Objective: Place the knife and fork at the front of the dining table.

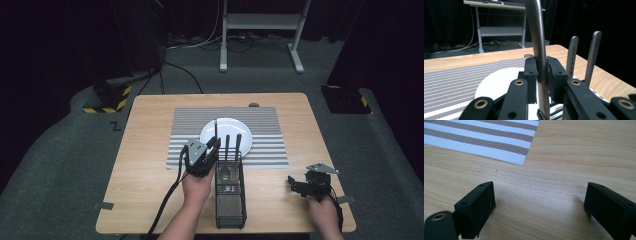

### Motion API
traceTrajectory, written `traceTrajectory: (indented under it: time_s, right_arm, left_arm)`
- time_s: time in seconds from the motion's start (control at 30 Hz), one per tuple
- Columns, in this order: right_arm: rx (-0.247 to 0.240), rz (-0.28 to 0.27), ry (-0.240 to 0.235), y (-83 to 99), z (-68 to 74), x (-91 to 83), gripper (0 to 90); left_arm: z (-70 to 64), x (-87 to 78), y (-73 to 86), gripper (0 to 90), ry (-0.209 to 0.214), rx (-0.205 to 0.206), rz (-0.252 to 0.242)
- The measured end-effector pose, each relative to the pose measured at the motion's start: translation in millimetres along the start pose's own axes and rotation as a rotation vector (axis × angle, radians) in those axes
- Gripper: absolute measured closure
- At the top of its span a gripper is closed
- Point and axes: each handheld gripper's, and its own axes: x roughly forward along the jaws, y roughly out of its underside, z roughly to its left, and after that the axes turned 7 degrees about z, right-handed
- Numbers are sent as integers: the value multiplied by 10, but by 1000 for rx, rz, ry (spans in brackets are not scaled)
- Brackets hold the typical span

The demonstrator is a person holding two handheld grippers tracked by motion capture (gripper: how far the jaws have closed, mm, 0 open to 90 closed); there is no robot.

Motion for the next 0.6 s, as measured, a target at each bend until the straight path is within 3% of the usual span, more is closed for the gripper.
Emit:
traceTrajectory:
  time_s: [0.6]
  right_arm:
    - [0,0,0,0,0,0,97]
  left_arm:
    - [-146,-142,38,808,-9,-19,-40]
